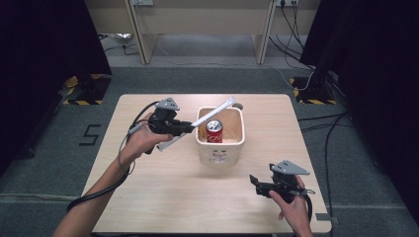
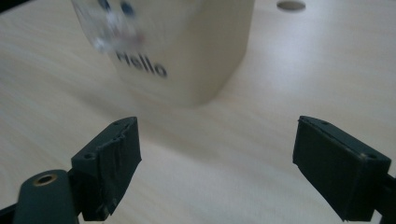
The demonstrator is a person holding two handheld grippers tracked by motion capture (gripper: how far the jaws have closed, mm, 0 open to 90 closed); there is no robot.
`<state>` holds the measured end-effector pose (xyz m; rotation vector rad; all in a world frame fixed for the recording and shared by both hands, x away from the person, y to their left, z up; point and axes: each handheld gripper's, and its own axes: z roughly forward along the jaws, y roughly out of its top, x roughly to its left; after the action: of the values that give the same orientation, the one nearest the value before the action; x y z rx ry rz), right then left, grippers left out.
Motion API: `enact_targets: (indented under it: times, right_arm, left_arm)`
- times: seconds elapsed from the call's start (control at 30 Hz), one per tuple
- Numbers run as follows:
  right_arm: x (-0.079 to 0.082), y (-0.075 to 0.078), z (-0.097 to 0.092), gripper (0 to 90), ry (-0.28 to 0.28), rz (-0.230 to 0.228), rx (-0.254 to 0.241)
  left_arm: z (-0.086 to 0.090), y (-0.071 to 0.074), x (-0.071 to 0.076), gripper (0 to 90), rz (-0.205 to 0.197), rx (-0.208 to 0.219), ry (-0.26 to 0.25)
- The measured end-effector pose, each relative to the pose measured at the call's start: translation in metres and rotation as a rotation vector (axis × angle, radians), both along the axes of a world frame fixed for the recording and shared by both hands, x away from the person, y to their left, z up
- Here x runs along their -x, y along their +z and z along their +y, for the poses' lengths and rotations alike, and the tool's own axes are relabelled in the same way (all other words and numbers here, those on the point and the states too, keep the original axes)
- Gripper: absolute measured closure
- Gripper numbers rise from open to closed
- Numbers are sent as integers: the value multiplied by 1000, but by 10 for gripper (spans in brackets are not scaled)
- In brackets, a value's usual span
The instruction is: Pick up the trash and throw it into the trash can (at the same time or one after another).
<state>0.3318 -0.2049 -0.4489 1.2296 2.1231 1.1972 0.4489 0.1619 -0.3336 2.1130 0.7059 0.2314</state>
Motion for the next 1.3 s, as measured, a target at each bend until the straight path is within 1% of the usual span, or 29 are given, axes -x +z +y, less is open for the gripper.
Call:
enact_targets:
  times: [0.03,0.07,0.1,0.13,0.2,0.23,0.3,0.33,0.4,0.43,0.47,0.5,0.53,0.67,0.73,0.83,0.87,0.97,1.07,1.13,1.17,1.2,1.23,1.27,1.3]
  right_arm:
    - [-3,7,2,151,10,-10,-14]
    - [-9,15,5,151,27,-30,-24]
    - [-12,19,6,152,34,-39,-27]
    - [-19,25,8,153,43,-48,-42]
    - [-29,34,11,155,51,-51,-83]
    - [-34,39,12,154,63,-52,-107]
    - [-42,49,16,153,96,-66,-136]
    - [-47,54,19,153,104,-73,-148]
    - [-56,61,23,153,112,-86,-150]
    - [-61,64,24,153,117,-83,-157]
    - [-65,66,26,153,122,-82,-170]
    - [-71,68,28,153,134,-74,-199]
    - [-75,70,29,153,142,-70,-209]
    - [-89,77,36,154,135,-76,-211]
    - [-95,81,39,156,138,-73,-231]
    - [-103,86,45,161,147,-73,-247]
    - [-105,88,46,169,152,-73,-256]
    - [-113,91,50,185,158,-64,-301]
    - [-118,92,54,199,169,-55,-326]
    - [-121,93,58,228,171,-55,-326]
    - [-122,94,59,244,172,-54,-333]
    - [-123,95,61,261,177,-57,-347]
    - [-124,95,61,282,187,-56,-371]
    - [-125,95,62,311,196,-49,-401]
    - [-126,95,63,332,202,-42,-416]
  left_arm:
    - [-2,2,0,799,-4,7,-5]
    - [-3,3,0,800,-4,11,-10]
    - [-5,4,0,800,-8,15,-16]
    - [-7,5,0,800,-11,19,-20]
    - [-10,5,0,800,-11,25,-26]
    - [-12,4,-1,800,-10,25,-30]
    - [-15,4,-1,800,-12,27,-37]
    - [-17,4,-1,800,-12,27,-37]
    - [-21,4,-2,800,-22,17,-37]
    - [-22,4,-3,800,-24,17,-39]
    - [-24,4,-3,799,-24,20,-40]
    - [-25,4,-3,799,-27,23,-42]
    - [-27,5,-3,799,-28,25,-45]
    - [-34,7,-2,799,-39,30,-61]
    - [-37,8,-1,799,-46,26,-64]
    - [-41,9,-1,799,-52,31,-71]
    - [-42,9,-1,799,-55,33,-73]
    - [-44,8,-1,799,-61,35,-81]
    - [-46,9,0,798,-76,29,-79]
    - [-46,10,1,798,-79,31,-79]
    - [-46,10,1,799,-80,32,-79]
    - [-46,10,1,798,-79,33,-81]
    - [-46,10,1,799,-81,34,-83]
    - [-46,10,2,798,-84,36,-85]
    - [-46,10,2,798,-87,38,-85]
